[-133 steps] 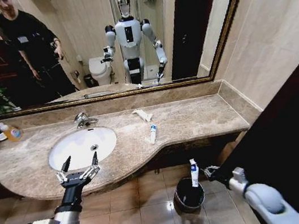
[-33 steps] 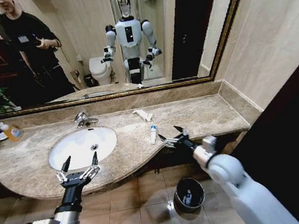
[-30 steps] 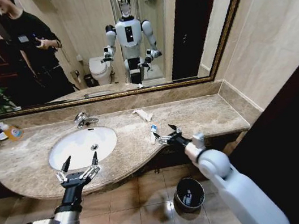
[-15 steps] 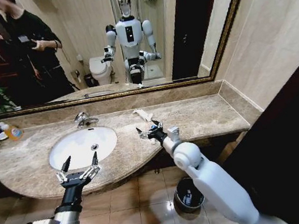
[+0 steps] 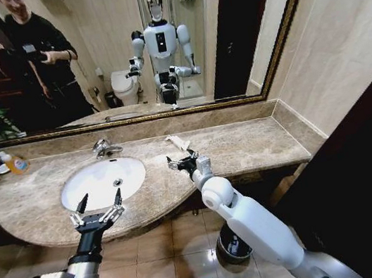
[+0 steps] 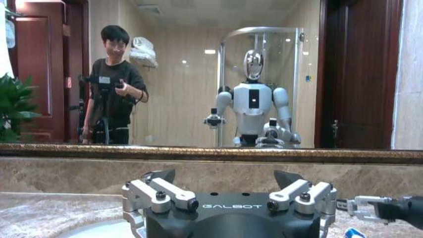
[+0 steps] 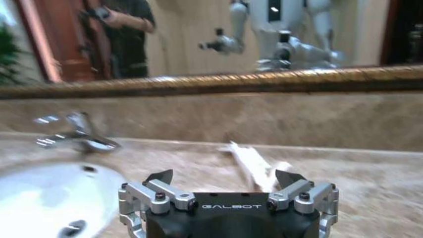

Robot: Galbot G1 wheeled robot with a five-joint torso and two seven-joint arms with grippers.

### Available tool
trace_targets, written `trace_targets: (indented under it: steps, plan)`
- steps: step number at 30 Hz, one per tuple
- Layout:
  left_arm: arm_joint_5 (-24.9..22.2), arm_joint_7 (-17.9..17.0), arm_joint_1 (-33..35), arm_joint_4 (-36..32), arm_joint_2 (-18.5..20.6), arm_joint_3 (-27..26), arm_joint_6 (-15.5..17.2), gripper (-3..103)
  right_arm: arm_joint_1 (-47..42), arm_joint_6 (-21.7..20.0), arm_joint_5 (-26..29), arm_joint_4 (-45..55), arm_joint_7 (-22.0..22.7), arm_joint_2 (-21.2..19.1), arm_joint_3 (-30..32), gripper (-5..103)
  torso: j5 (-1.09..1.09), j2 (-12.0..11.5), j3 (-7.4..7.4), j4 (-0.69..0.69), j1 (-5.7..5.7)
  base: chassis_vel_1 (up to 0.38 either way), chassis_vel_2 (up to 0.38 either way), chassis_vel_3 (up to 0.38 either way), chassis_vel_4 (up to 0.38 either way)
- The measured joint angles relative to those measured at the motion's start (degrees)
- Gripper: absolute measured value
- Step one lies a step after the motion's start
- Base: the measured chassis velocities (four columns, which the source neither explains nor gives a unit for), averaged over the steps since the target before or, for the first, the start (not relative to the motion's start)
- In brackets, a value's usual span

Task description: Pick up the trash from the sink and place it in the trash bin.

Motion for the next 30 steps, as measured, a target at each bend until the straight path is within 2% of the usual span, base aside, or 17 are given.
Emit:
trace_targets:
  steps: [8,20,24,27,30]
  plan:
    - [0.0,0.0,0.0,0.0,0.0,0.0,0.0,100,-0.9,-3.45,3.11,-1.56,3.44,-1.3,0.87,100,0.01,0.0,0.0,0.0,0.0,0.0,0.0,0.0,0.0]
    - [0.0,0.0,0.0,0.0,0.0,0.0,0.0,100,-3.61,-1.59,2.82,-4.83,2.46,-3.04,1.41,102,0.01,0.0,0.0,0.0,0.0,0.0,0.0,0.0,0.0]
    - [0.0,0.0,0.0,0.0,0.0,0.0,0.0,100,-3.85,-1.52,2.8,-4.83,1.97,-3.44,1.26,94,0.01,0.0,0.0,0.0,0.0,0.0,0.0,0.0,0.0]
    - [0.0,0.0,0.0,0.0,0.0,0.0,0.0,100,-4.09,-1.52,2.8,-4.66,1.38,-3.48,0.9,80,0.01,0.0,0.0,0.0,0.0,0.0,0.0,0.0,0.0]
    - [0.0,0.0,0.0,0.0,0.0,0.0,0.0,100,-4.1,-1.52,2.8,-4.57,1.2,-3.39,0.69,75,0.01,0.01,0.0,-0.01,0.0,0.0,0.0,0.0,0.0]
